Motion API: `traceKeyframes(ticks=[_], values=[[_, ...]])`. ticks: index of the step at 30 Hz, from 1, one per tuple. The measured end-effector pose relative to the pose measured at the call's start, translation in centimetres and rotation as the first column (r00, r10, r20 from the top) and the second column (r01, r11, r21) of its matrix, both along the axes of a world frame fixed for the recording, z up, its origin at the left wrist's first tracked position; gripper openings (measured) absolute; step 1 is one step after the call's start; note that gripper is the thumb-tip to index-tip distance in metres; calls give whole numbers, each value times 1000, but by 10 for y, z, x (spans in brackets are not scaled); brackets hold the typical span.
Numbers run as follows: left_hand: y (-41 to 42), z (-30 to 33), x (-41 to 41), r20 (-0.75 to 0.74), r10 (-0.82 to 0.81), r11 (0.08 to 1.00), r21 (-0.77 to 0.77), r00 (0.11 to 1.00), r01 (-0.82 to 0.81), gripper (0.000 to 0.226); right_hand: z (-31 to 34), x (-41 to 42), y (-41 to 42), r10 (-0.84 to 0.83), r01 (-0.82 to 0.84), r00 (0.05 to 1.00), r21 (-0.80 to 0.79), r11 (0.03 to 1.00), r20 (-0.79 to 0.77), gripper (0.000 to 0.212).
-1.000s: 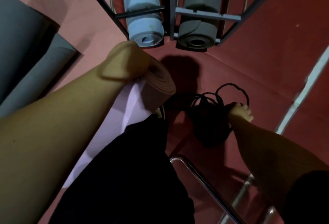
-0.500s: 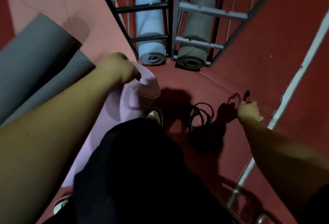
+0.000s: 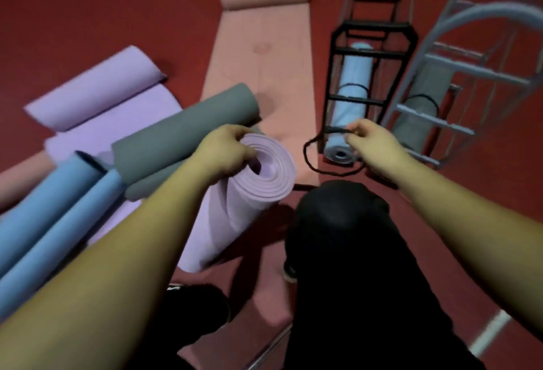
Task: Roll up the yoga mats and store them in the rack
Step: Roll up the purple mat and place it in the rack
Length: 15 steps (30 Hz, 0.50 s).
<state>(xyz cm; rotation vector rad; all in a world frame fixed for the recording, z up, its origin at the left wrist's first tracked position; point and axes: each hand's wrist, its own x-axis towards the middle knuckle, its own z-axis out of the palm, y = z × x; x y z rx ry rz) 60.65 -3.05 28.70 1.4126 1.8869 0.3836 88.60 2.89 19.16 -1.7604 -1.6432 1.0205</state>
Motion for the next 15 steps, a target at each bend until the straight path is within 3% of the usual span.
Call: traceKeyframes(ticks=[3,6,12,15], values=[[-44,26,-40,-5,160,977,141,987,-158,39,71,-77,-3,209,-219,975,156,963,79,6],[-87,46,-77,87,335,898,272,938,-346,33,127,-146,-21,365,-398,915,243,885,170,16],[-135,45,-86,200,472,780,359,859,-512,26,163,-227,-57,547,-632,773,312,709,322,18],[-145,37,-81,218,494,762,358,842,-540,29,164,-250,-73,625,-737,672,275,618,397,20]])
